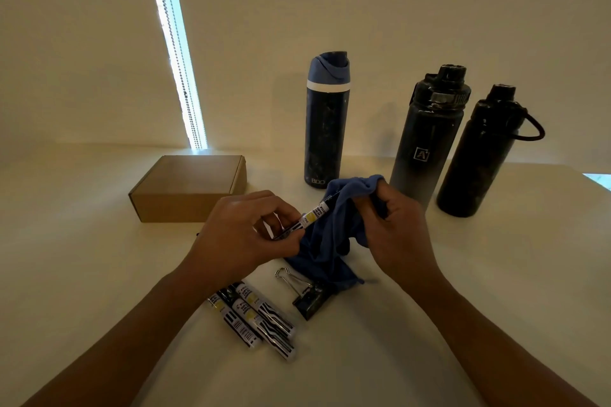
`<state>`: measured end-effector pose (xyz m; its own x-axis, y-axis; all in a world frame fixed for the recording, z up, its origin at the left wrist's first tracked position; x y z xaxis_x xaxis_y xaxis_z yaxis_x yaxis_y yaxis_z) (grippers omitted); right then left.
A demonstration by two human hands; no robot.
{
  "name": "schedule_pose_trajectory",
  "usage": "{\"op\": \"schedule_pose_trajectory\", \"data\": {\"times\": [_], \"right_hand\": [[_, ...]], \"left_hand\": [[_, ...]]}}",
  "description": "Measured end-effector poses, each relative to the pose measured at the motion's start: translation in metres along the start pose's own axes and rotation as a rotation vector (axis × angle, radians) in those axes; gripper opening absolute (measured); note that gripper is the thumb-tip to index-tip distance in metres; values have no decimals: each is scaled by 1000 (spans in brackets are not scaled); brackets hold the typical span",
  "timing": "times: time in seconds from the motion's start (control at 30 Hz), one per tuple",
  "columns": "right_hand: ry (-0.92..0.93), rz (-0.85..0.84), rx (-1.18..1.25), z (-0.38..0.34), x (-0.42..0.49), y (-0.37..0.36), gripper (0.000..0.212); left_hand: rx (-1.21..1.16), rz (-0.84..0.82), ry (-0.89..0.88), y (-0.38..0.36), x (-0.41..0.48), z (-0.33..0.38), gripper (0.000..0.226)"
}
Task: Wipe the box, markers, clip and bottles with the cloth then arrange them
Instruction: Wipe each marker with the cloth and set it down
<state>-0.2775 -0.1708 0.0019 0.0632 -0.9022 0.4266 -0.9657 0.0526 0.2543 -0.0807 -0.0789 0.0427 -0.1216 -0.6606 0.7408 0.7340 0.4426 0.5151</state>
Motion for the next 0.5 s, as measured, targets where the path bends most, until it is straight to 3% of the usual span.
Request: {"op": "schedule_pose_trajectory", "data": {"times": [0.13,0.27,0.5], "right_hand": [[-29,-35,6,2,-2,-6,7],[59,-14,-59,-4,-2,-4,20],[78,12,-69,-20,-5,5,16]], "left_hand": [[12,0,-5,2,0,-1,20],[22,-14,-13,1,-1,-1,20],[16,-4,-19,0,0,1,21]]}}
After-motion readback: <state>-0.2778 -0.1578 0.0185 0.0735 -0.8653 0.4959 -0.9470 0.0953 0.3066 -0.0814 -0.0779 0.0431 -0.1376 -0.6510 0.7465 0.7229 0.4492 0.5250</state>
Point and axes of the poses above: each hand's wrist, its own x-axis towards the middle knuckle, its own y-axis out of the back of the hand, z = x × y, the point moved 10 cm from there along x, towards the middle knuckle, and after that the axes turned 6 degrees about z, right-handed, at the moved point
